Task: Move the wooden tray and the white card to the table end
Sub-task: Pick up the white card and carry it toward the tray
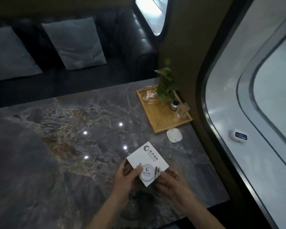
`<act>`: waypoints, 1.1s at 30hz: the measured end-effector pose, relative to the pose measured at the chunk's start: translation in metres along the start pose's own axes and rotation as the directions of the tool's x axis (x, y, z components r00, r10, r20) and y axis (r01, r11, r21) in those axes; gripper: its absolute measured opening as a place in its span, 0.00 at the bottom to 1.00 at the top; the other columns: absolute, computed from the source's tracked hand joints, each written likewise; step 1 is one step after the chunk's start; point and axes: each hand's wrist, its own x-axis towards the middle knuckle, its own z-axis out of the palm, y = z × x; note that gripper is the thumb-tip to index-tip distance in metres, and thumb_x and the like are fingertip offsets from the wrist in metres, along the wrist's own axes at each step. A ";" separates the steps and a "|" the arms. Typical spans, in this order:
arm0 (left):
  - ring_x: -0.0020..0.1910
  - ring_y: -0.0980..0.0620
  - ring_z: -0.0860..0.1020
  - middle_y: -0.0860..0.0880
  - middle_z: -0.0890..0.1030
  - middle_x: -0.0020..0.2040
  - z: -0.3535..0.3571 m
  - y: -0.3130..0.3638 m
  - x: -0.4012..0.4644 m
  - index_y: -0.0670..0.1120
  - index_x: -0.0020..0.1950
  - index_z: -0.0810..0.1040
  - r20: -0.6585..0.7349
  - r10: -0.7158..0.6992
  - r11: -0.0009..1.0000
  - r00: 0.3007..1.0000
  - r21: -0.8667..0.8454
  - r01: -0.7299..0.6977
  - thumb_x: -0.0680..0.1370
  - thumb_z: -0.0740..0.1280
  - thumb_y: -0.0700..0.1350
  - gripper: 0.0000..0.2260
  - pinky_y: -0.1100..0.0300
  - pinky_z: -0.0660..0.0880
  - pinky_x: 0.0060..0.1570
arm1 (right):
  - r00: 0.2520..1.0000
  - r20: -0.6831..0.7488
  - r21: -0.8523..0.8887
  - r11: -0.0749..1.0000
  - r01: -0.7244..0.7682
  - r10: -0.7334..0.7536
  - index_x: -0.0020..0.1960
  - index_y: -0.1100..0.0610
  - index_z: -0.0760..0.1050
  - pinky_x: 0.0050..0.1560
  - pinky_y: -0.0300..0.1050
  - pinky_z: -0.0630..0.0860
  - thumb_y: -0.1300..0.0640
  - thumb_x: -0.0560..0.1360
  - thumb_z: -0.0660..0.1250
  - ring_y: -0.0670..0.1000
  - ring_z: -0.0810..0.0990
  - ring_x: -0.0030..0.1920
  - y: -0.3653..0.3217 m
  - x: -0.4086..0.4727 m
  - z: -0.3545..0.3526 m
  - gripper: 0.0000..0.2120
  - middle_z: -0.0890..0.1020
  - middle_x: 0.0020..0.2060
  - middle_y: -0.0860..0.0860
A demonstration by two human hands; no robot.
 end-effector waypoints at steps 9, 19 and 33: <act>0.51 0.44 0.85 0.46 0.87 0.52 0.066 -0.019 0.019 0.45 0.59 0.79 0.115 -0.063 0.993 0.991 0.106 0.051 0.74 0.72 0.36 0.14 0.46 0.83 0.45 | 0.996 -0.088 0.054 0.998 0.033 -0.028 0.61 0.68 0.72 0.53 0.56 0.81 0.65 0.71 0.70 0.64 0.83 0.52 -0.024 -0.007 -0.043 0.20 0.83 0.54 0.67; 0.55 0.44 0.83 0.46 0.85 0.56 0.118 -0.030 0.045 0.50 0.63 0.78 0.189 -0.184 0.955 0.965 0.267 0.130 0.75 0.72 0.40 0.17 0.45 0.83 0.49 | 0.950 -0.310 0.102 0.993 0.066 -0.032 0.58 0.70 0.72 0.51 0.55 0.81 0.67 0.74 0.69 0.66 0.80 0.50 -0.046 0.005 -0.088 0.14 0.79 0.53 0.74; 0.46 0.55 0.85 0.51 0.86 0.48 0.182 -0.043 0.077 0.56 0.50 0.80 0.201 -0.152 0.935 0.968 0.348 0.074 0.75 0.73 0.37 0.13 0.55 0.82 0.44 | 0.855 -0.518 0.162 0.977 0.135 -0.032 0.62 0.69 0.72 0.58 0.55 0.79 0.64 0.75 0.70 0.65 0.81 0.57 -0.071 0.028 -0.110 0.18 0.82 0.54 0.68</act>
